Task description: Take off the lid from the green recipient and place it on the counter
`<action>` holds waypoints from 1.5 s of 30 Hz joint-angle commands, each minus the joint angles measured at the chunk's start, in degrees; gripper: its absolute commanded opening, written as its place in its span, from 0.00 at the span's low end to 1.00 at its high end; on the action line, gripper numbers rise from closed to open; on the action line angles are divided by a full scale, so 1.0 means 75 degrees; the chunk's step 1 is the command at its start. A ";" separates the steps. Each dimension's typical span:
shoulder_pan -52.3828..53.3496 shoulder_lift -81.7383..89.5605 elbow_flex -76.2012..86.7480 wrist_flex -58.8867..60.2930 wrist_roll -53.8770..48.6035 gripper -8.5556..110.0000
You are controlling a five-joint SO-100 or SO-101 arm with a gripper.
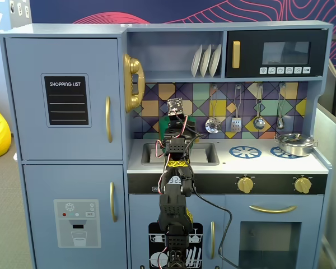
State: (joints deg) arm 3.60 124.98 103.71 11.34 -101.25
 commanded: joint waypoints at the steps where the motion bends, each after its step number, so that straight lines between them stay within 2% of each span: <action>1: -0.0129 0.0070 -0.0727 -0.0633 -0.0223 0.07; 11: 0.0527 0.0422 -0.0820 -0.0551 -0.0363 0.07; 22: 0.3703 0.0480 -0.1336 0.0281 0.0070 0.07; 28: 0.4395 0.0621 -0.0691 0.0375 0.0281 0.07; 38: 0.4289 0.0727 0.2332 -0.2332 0.0375 0.07; 45: 0.4184 0.0270 0.3387 -0.3844 0.0434 0.07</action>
State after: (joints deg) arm 35.60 127.09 128.58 -10.72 -98.96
